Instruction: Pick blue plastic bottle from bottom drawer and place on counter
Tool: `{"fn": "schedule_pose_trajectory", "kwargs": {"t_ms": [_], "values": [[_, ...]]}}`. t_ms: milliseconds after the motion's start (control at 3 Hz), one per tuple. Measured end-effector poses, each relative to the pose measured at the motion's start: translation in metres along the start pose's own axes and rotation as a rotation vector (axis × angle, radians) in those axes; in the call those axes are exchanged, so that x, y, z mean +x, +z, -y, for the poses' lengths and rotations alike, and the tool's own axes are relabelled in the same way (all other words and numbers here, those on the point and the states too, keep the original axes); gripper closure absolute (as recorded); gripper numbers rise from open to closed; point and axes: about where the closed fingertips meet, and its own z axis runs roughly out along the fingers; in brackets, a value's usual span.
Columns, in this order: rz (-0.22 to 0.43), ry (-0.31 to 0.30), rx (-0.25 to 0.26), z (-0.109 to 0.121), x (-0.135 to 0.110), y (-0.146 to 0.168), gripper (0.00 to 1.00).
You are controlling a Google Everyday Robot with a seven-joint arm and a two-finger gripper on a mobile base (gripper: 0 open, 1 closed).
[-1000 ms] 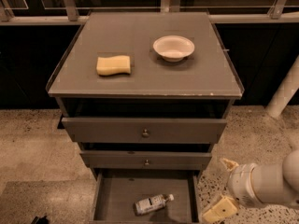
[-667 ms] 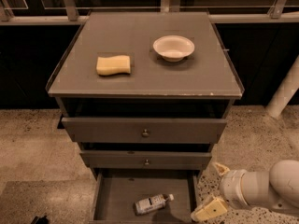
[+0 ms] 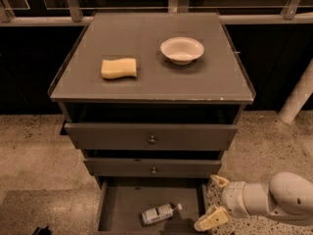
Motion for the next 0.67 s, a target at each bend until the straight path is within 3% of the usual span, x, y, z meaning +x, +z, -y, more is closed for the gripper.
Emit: {"fn": "schedule_pose_trajectory", "kwargs": {"t_ms": [333, 667], "values": [[0.000, 0.001, 0.000, 0.000, 0.000, 0.000, 0.00], [0.024, 0.045, -0.001, 0.007, 0.013, 0.009, 0.00]]}}
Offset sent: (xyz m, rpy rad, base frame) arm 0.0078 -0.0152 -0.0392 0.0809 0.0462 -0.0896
